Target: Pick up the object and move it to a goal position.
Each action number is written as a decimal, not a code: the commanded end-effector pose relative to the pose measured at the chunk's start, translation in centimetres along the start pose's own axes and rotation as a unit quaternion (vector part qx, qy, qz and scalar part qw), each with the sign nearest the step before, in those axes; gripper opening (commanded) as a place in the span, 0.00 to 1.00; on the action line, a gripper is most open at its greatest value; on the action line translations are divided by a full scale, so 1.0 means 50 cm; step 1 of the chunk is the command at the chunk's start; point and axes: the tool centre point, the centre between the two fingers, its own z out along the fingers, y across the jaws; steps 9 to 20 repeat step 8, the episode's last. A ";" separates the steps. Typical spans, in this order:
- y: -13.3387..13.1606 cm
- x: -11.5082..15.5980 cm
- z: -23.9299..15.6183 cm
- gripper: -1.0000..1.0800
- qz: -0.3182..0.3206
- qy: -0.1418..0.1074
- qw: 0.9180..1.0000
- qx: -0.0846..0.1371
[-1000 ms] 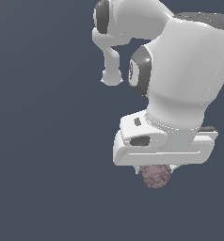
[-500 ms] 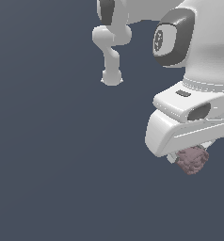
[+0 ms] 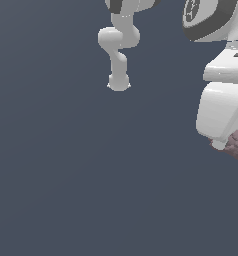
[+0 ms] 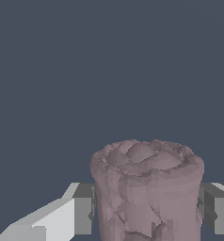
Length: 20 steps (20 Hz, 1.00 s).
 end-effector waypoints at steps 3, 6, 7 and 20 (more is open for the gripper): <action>-0.025 0.002 -0.024 0.00 -0.030 0.006 1.000 0.005; -0.033 0.002 -0.031 0.00 -0.038 0.008 0.999 0.006; -0.034 0.002 -0.032 0.00 -0.039 0.008 0.999 0.006; -0.035 0.002 -0.032 0.00 -0.040 0.008 0.999 0.006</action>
